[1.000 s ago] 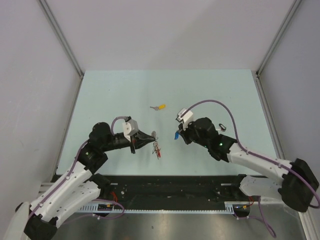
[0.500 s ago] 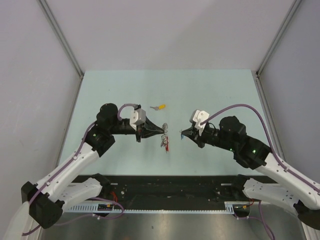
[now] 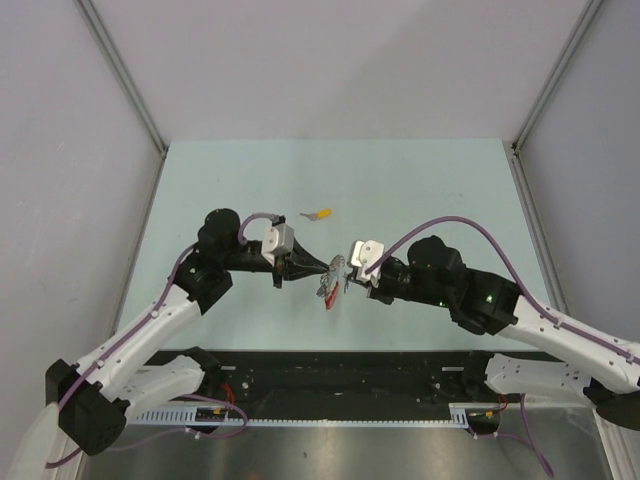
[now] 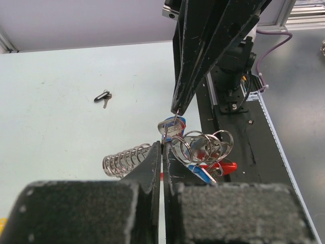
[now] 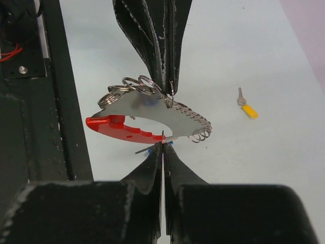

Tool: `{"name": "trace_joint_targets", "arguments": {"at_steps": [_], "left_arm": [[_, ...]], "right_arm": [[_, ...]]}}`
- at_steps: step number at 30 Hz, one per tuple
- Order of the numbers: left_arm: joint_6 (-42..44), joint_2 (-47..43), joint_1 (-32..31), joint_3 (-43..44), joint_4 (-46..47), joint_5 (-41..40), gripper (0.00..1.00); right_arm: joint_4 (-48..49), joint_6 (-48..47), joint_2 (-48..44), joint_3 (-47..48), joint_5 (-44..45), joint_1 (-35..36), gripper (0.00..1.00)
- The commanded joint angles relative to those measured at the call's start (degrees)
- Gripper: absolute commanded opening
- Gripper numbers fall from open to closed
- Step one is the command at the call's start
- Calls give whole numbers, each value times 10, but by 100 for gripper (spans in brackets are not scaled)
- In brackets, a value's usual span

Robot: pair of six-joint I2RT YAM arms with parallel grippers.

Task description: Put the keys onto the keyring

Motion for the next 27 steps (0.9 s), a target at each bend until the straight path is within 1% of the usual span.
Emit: {"name": "trace_joint_targets", "arguments": {"at_steps": [1,17,27], "left_arm": [[3,-14,3,-6,33,19,0],[14,-26,3,-8,22,22,0],[17,-29,3,-9,19,20,0]], "right_arm": [[2,-15,-1,31,30,5,0],[-3,-9,31,59,12,14,0],[6,-8,34,63,7,19,0]]}}
